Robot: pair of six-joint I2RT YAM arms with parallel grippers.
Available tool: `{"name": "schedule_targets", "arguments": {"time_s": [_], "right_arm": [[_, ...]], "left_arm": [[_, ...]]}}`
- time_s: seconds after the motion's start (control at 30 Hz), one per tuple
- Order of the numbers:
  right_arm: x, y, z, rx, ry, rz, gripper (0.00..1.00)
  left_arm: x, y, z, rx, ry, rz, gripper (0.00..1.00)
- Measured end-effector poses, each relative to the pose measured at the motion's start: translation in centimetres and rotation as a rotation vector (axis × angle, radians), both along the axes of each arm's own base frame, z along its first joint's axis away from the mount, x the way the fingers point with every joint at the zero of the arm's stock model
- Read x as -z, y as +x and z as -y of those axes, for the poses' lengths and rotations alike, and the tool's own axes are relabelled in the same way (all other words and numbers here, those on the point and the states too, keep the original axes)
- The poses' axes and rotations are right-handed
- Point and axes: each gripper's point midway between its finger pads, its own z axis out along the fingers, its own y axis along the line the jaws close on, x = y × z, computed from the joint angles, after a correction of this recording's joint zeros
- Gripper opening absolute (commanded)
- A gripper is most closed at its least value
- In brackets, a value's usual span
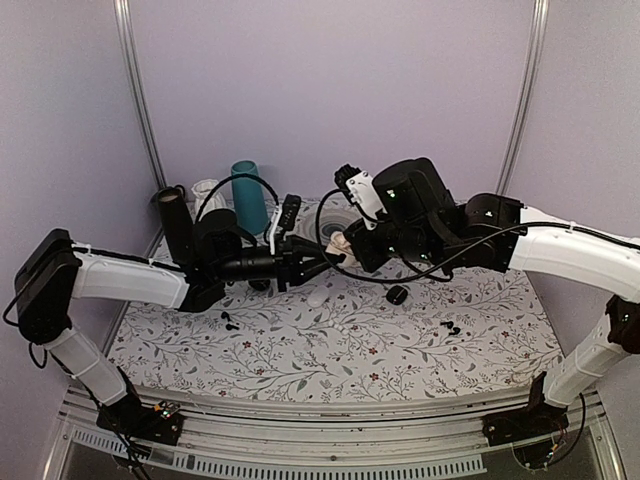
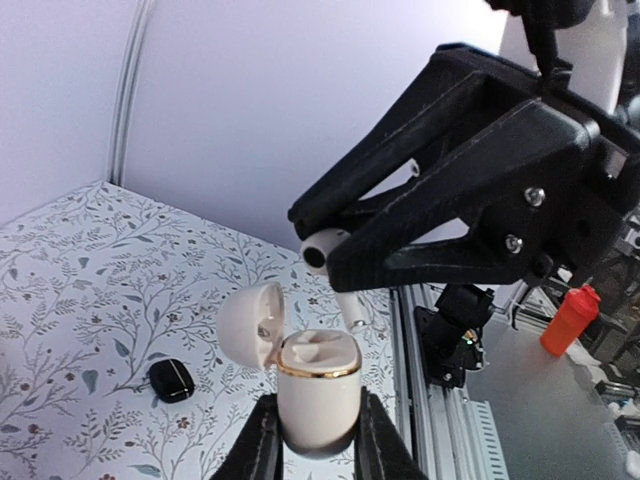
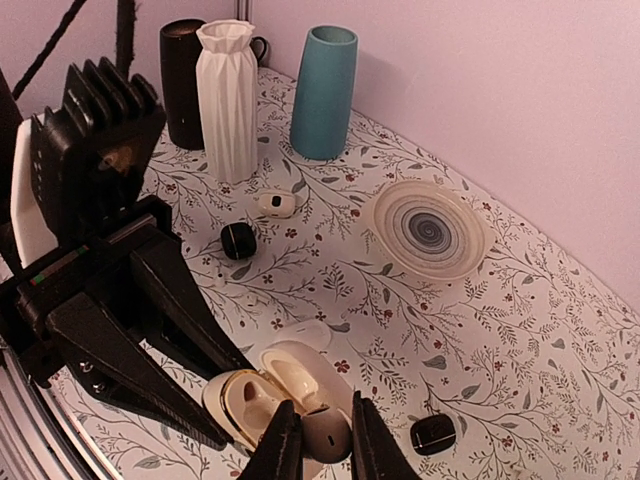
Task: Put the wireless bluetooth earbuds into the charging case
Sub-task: Insert the right earbud into the right side groove of the charging case.
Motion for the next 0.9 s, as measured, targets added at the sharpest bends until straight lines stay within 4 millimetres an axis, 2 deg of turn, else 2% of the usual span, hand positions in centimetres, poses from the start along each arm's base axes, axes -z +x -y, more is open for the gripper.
{"name": "schedule_targets", "arguments": {"time_s": [0.27, 0.63, 0.9], "right_arm": [[-0.5, 0.4, -0.6, 0.024, 0.038, -0.021, 0.17], [-0.6, 0.7, -0.9, 0.085, 0.092, -0.078, 0.17], [-0.1, 0.8, -0.4, 0.133, 0.096, -0.109, 0.17]], "left_arm": [[-1.5, 0.9, -0.8, -0.128, 0.013, 0.120, 0.00], [-0.6, 0.6, 0.0, -0.236, 0.097, 0.265, 0.00], [-0.4, 0.9, 0.0, -0.286, 0.120, 0.312, 0.00]]}}
